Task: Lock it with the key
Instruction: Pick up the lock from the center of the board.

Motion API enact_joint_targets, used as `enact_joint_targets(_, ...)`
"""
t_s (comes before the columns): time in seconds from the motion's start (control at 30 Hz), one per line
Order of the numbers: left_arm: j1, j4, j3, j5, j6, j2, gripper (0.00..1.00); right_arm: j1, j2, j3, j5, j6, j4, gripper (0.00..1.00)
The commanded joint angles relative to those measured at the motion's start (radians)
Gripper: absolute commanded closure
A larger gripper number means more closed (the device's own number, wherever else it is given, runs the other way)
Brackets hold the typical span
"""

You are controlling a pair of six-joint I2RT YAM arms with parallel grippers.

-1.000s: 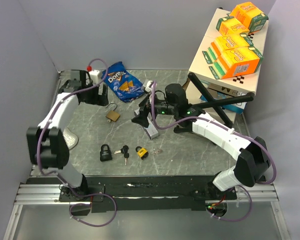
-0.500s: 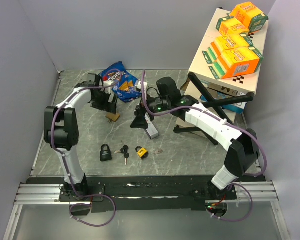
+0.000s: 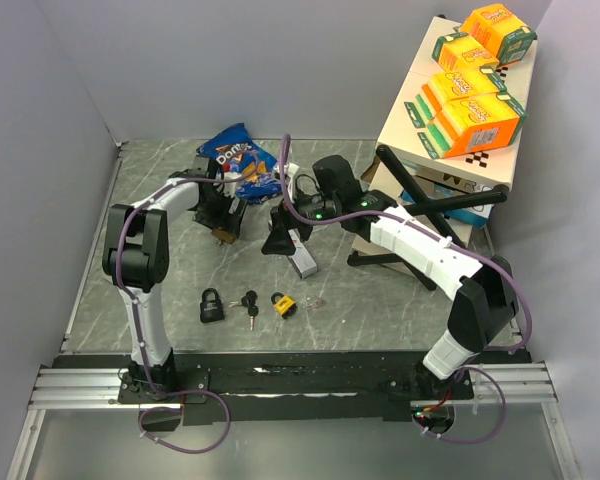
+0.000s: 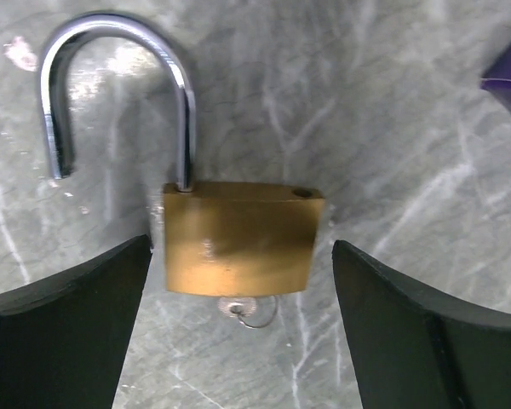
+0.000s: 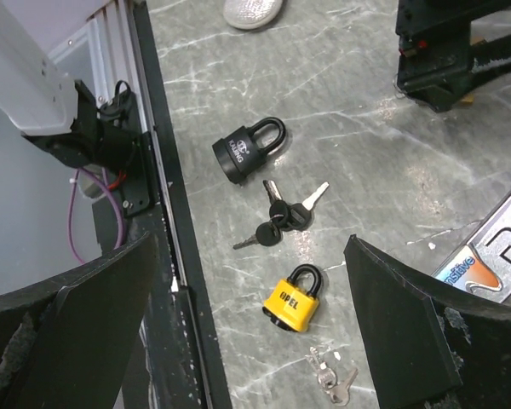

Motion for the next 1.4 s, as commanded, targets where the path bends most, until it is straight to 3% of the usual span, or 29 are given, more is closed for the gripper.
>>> enact_joint_targets(0.0,0.002,0.030,-0.008,-0.041,0.020,0.004,0.08,-0.013,-0.016,-0.001,0.011,0.039,0.019,0.00)
enact_joint_targets(0.3,0.000,0.042,-0.032,-0.081,0.034,0.021,0.14,-0.015,-0.027,-0.028,0.095,-0.001,0.046,0.00)
enact_joint_targets(0.5,-0.009,0.058,-0.089,-0.103,0.006,-0.005,0.25,-0.015,-0.048,-0.076,0.145,0.015,0.106,0.00)
enact_joint_targets(0.57,-0.010,0.050,-0.095,-0.096,-0.002,-0.011,0.30,-0.014,-0.036,-0.071,0.156,0.030,0.101,0.00)
enact_joint_targets(0.6,-0.009,0.049,-0.096,-0.096,-0.006,-0.015,0.40,-0.015,-0.032,-0.067,0.162,0.030,0.098,0.00)
enact_joint_targets(0.7,-0.007,0.050,-0.096,-0.075,-0.044,-0.066,0.55,-0.014,-0.016,-0.051,0.172,0.038,0.094,0.00)
enact_joint_targets(1.0,0.051,0.102,-0.141,0.270,-0.353,-0.353,0.76,-0.015,-0.001,-0.029,0.242,0.119,0.154,0.00)
enact_joint_targets(1.27,0.085,0.196,-0.190,0.359,-0.641,-0.532,0.96,-0.006,0.050,0.030,0.380,0.364,0.259,0.00)
enact_joint_targets(1.37,0.099,0.268,-0.228,0.370,-0.761,-0.601,0.99,0.020,0.074,0.045,0.408,0.424,0.336,0.00)
